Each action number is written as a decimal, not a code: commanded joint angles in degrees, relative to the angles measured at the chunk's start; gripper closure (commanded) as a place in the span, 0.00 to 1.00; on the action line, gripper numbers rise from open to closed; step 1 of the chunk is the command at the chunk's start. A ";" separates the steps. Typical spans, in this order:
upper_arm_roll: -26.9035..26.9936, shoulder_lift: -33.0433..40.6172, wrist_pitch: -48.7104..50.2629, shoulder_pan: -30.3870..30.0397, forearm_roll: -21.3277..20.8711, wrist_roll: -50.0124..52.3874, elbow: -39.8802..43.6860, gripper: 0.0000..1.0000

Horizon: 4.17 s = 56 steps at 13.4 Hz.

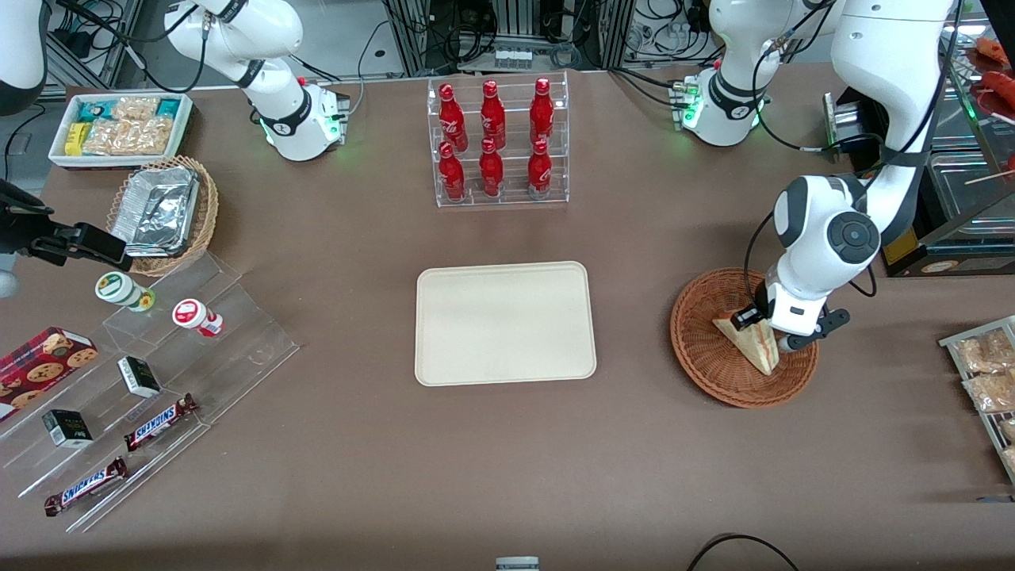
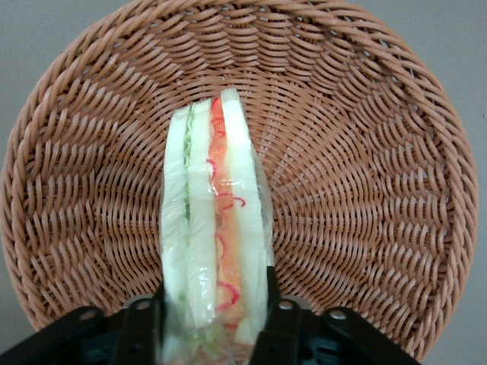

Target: Place sandwich from basket to tray

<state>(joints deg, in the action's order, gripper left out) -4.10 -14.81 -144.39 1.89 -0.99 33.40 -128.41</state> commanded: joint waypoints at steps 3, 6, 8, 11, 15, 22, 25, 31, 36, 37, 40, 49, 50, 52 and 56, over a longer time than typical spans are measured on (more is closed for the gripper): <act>0.05 1.97 5.05 0.04 -1.47 1.06 3.24 1.00; -0.73 5.22 17.08 1.61 -3.31 1.14 9.21 1.00; -0.91 4.88 25.26 5.39 -3.23 1.32 16.40 1.00; -0.91 1.55 30.66 12.76 -2.70 3.33 25.73 1.00; -0.91 -4.33 29.79 21.82 -2.79 6.86 31.99 1.00; -1.44 -18.83 22.77 32.64 -2.43 10.09 43.76 1.00; -1.44 -22.71 18.02 35.63 -2.79 11.34 45.18 1.00; -1.35 -27.02 13.79 38.54 -2.96 11.16 45.09 1.00; -1.26 -28.08 13.87 40.47 -3.32 10.72 44.65 1.00; -1.26 -28.17 14.13 40.73 -3.23 10.72 44.57 1.00; -1.26 -28.17 15.01 41.00 -3.23 11.07 44.13 0.54; -0.74 -20.54 22.56 38.99 -2.35 12.12 44.74 0.00; -0.74 -18.70 23.97 37.85 -2.35 12.74 44.57 0.00; -0.74 -14.57 29.14 34.95 -2.26 11.87 44.48 0.00; -0.83 -6.74 37.58 28.10 -2.17 8.63 43.69 0.00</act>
<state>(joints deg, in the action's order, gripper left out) -4.49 -25.74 -109.72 32.66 -3.33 44.13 -82.51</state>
